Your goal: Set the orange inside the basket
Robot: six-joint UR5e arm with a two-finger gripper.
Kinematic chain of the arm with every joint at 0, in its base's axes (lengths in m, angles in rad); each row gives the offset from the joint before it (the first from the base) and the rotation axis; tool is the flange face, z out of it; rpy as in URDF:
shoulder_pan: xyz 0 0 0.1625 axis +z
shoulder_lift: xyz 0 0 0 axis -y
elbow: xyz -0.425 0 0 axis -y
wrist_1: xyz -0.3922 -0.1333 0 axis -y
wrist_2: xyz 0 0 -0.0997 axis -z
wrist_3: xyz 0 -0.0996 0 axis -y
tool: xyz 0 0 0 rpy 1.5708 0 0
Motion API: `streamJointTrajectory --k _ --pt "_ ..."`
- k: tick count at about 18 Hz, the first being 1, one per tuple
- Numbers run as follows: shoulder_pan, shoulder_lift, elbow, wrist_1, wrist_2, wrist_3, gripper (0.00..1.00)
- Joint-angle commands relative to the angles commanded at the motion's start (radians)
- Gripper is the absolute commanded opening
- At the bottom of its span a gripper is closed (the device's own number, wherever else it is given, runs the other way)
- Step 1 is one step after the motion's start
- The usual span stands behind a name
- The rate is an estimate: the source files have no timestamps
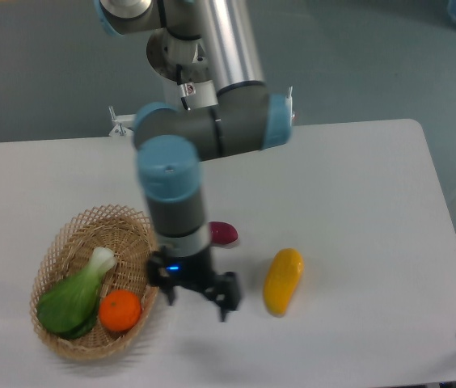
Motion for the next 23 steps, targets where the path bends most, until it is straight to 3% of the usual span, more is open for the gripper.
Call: streamJointTrajectory --k 6,10,13,17,21,22,23 --pt "0.138 -0.003 -0.012 -0.018 -0.026 0.201 1.0" --pt "0.224 0.0 -0.012 -0.115 -0.029 0.348 1.0" --pt "0.285 0.003 -0.012 -0.153 -0.061 0.455 1.0" --pt "0.365 0.012 0.015 -0.273 -0.09 0.621 1.0" --pt "0.391 -0.012 0.126 -0.461 -0.08 0.735 1.0" --pt "0.39 -0.017 0.144 -0.494 -0.074 0.773 1.0" --pt "0.388 -0.015 0.138 -0.491 -0.06 0.778 1.0"
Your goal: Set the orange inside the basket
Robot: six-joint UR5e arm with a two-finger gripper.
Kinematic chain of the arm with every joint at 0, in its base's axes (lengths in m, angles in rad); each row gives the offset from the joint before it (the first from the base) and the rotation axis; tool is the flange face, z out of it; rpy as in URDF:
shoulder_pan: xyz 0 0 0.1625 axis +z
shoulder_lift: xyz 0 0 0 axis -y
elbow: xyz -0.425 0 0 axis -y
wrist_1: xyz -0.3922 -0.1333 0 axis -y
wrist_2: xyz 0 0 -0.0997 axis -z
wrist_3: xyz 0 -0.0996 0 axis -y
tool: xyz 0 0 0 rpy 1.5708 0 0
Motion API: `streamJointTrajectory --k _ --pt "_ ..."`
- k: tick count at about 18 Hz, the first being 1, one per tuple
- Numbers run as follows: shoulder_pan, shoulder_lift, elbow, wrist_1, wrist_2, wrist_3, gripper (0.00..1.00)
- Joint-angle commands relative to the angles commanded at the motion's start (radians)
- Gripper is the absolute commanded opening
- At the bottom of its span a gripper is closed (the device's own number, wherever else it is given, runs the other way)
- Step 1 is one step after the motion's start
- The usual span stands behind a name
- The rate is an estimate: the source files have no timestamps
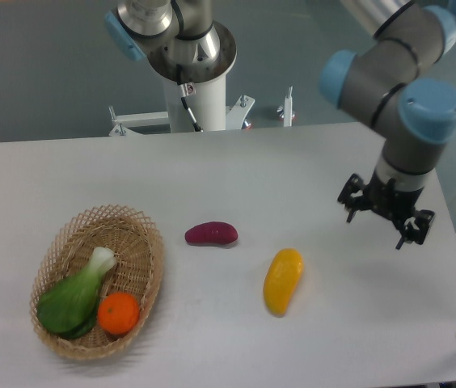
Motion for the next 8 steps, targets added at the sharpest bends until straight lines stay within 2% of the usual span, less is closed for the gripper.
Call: streamJointTrajectory --k 8 --pt "-0.005 0.006 -0.017 0.015 0.015 0.002 1.0"
